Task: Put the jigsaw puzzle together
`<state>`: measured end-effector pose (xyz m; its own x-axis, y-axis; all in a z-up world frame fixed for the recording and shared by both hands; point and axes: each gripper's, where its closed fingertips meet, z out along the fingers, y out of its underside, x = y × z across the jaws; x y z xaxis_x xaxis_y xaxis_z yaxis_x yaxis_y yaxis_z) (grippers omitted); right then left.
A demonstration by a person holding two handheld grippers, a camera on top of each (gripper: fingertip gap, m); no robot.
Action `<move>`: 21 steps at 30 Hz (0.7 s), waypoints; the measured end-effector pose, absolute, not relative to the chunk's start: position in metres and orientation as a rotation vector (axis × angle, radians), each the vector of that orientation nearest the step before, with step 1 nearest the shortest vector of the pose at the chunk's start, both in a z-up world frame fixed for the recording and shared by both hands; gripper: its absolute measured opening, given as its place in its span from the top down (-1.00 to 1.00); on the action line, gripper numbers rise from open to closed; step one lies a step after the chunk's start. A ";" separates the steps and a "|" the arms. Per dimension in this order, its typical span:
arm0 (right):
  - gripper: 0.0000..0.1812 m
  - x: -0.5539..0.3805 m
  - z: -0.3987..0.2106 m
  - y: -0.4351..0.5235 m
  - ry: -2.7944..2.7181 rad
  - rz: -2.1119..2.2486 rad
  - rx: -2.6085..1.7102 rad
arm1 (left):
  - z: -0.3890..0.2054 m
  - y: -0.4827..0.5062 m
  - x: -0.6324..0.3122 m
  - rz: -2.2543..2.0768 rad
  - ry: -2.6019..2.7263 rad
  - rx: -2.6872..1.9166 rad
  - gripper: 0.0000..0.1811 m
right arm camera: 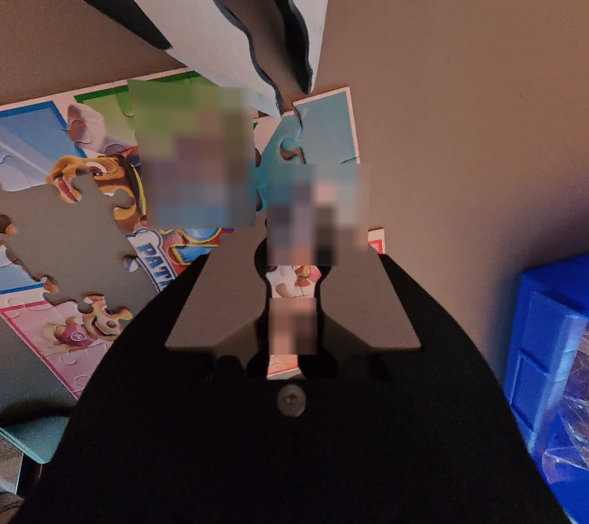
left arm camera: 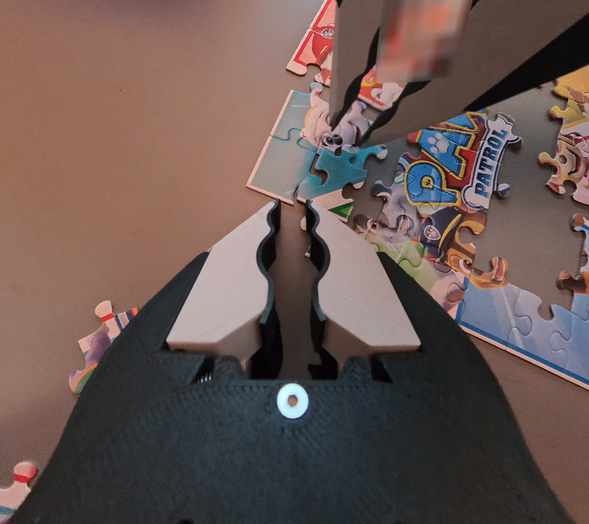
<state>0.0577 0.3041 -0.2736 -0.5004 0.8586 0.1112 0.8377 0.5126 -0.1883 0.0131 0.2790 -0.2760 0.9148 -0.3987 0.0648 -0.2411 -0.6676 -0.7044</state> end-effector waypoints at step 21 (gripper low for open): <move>1.00 0.042 -0.276 0.288 -2.478 0.323 -1.430 | -0.276 0.280 0.018 -0.285 0.497 -2.324 0.82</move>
